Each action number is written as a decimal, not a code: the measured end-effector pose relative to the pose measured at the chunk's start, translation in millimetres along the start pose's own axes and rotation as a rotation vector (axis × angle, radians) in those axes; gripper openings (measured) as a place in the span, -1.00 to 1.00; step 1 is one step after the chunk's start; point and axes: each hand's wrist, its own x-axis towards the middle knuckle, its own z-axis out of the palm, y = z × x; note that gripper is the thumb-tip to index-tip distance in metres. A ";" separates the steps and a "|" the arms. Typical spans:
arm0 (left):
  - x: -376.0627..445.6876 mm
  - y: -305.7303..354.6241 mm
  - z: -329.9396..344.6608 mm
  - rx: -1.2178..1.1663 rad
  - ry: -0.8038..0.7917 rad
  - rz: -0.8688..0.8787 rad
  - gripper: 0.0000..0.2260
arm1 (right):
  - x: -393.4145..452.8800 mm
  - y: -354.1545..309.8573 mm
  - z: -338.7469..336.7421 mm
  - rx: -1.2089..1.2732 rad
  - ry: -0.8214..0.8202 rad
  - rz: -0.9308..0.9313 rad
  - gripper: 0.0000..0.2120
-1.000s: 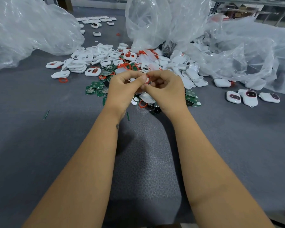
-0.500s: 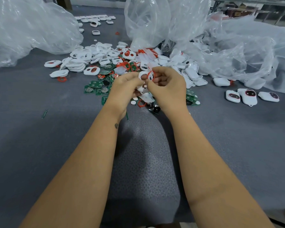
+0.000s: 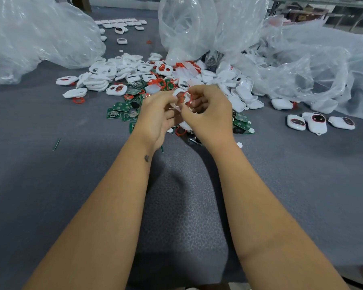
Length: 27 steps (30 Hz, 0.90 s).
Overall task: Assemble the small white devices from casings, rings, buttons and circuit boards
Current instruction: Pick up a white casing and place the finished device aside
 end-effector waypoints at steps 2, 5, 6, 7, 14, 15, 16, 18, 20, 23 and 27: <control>1.2 -0.5 -1.3 -0.017 0.007 -0.040 -0.82 | -0.2 0.9 -1.2 -0.024 -0.004 -0.016 -0.77; 2.0 -1.8 -1.2 0.032 0.033 -0.038 -0.84 | -0.9 1.0 -1.3 -0.074 -0.021 -0.078 -0.80; 1.8 -2.1 -0.5 0.033 0.026 -0.031 -0.84 | -0.8 1.1 -1.3 -0.098 -0.022 -0.096 -0.81; 1.2 -1.8 0.4 0.031 0.013 -0.020 -0.83 | -0.5 1.4 -1.5 -0.121 -0.021 -0.110 -0.81; -2.4 -0.7 3.8 0.022 -0.041 0.017 -0.80 | 0.8 2.4 -2.5 -0.190 -0.003 -0.146 -0.83; -2.5 -0.3 4.3 0.010 -0.037 0.012 -0.79 | 0.9 2.8 -2.5 -0.189 0.008 -0.148 -0.82; -2.0 -0.3 4.2 -0.005 -0.035 0.008 -0.79 | 1.0 3.1 -2.5 -0.188 0.017 -0.149 -0.81; -1.6 -0.4 4.1 -0.033 -0.042 0.006 -0.78 | 1.1 3.5 -2.0 -0.187 0.030 -0.153 -0.81; -2.4 -0.4 4.4 -0.049 -0.066 0.013 -0.79 | 1.3 3.5 -1.6 -0.180 0.039 -0.154 -0.82; -4.3 -0.5 5.1 -0.044 -0.091 0.030 -0.80 | 1.6 3.3 -1.1 -0.168 0.049 -0.151 -0.83; -4.0 -1.0 5.6 -0.042 -0.084 0.036 -0.80 | 1.0 2.2 -1.5 -0.149 0.040 -0.149 -0.82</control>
